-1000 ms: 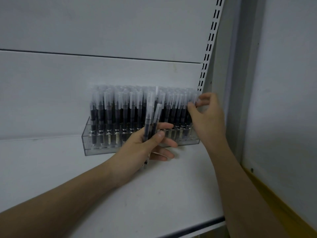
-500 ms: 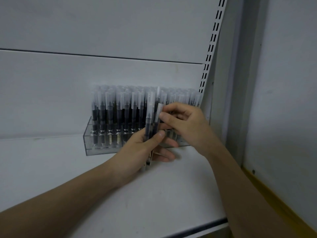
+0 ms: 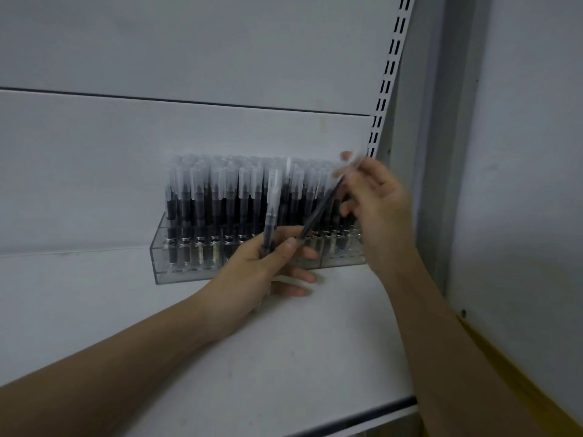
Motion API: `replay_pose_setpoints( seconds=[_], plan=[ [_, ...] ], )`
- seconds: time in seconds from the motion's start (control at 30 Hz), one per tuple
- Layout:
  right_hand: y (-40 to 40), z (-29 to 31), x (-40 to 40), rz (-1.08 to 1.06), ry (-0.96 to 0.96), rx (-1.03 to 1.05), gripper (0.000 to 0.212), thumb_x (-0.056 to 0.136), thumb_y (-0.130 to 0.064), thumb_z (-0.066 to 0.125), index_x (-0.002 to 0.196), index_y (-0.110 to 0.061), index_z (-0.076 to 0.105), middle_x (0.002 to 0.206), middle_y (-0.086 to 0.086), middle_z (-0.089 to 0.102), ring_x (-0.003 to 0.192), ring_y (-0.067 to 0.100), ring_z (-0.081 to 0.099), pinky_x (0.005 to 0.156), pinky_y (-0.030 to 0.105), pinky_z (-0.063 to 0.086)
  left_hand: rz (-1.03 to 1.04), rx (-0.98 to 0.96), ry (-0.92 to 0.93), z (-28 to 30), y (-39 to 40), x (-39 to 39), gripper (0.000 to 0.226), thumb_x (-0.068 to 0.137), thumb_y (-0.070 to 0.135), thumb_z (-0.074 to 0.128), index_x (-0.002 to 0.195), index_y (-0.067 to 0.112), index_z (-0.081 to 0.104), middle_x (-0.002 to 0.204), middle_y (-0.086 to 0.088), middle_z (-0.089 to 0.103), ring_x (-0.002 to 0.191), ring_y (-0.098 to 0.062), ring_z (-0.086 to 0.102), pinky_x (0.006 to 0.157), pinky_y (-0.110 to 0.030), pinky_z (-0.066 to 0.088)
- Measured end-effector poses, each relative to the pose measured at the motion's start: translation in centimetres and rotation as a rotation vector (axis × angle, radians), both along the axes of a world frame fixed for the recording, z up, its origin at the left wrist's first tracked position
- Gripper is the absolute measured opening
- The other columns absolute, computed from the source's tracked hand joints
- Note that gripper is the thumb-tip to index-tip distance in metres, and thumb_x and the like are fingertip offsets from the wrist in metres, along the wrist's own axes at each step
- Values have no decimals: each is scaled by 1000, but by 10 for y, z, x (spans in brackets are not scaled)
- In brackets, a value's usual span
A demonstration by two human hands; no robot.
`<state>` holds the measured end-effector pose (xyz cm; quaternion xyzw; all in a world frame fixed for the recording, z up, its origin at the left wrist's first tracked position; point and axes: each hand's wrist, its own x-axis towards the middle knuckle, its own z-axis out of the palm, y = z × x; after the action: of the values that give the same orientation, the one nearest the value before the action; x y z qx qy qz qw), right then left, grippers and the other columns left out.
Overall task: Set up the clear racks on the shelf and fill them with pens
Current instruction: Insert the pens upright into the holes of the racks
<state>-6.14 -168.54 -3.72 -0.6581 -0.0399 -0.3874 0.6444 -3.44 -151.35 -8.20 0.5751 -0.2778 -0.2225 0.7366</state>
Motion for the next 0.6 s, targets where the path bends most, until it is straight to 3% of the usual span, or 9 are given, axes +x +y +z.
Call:
replay_pose_setpoints(
  seconds=[0.1, 0.17, 0.23, 0.33, 0.47, 0.6],
  plan=[
    [-12, 2, 2, -209, -94, 134, 20, 98, -11, 59, 111, -22, 68, 95, -4, 70, 73, 4, 58, 66, 20, 52, 39, 44, -47, 1, 2, 0, 26, 102, 14, 47, 123, 11, 61, 97, -9, 66, 67, -20, 63, 50, -28, 52],
    [-16, 0, 5, -383, -102, 90, 24, 99, -15, 57, 121, -19, 66, 98, -4, 67, 82, 4, 60, 75, 21, 53, 68, 85, -109, 1, 3, 1, 24, 102, 14, 47, 121, 12, 62, 86, -4, 62, 53, -17, 53, 39, -26, 40],
    [-17, -3, 6, -486, -107, 23, 29, 100, -18, 54, 128, -17, 62, 102, -4, 65, 87, 4, 60, 76, 17, 52, 80, 107, -128, 0, 3, 2, 22, 101, 15, 48, 117, 12, 63, 75, -2, 56, 46, -14, 40, 38, -21, 28],
    [-20, -7, 9, -534, -89, -57, 30, 102, -20, 52, 131, -18, 60, 105, -4, 63, 84, -1, 56, 72, 11, 48, 64, 97, -114, 1, 3, 2, 20, 101, 17, 50, 113, 10, 64, 67, -2, 46, 46, -11, 28, 41, -22, 19],
    [-25, -11, 12, -526, -41, -141, 29, 102, -21, 51, 129, -18, 61, 103, -3, 62, 79, -2, 53, 68, 11, 46, 80, 96, -111, 3, 2, 2, 22, 101, 20, 50, 111, 6, 63, 62, 0, 36, 47, -10, 25, 39, -19, 23],
    [-27, -16, 14, -509, 139, -270, 23, 102, -23, 51, 123, -22, 62, 99, -12, 62, 80, -9, 56, 70, 4, 44, 66, 81, -89, 3, 3, 0, 25, 101, 25, 49, 110, 5, 61, 63, -1, 28, 50, -12, 20, 39, -20, 21]
  ],
)
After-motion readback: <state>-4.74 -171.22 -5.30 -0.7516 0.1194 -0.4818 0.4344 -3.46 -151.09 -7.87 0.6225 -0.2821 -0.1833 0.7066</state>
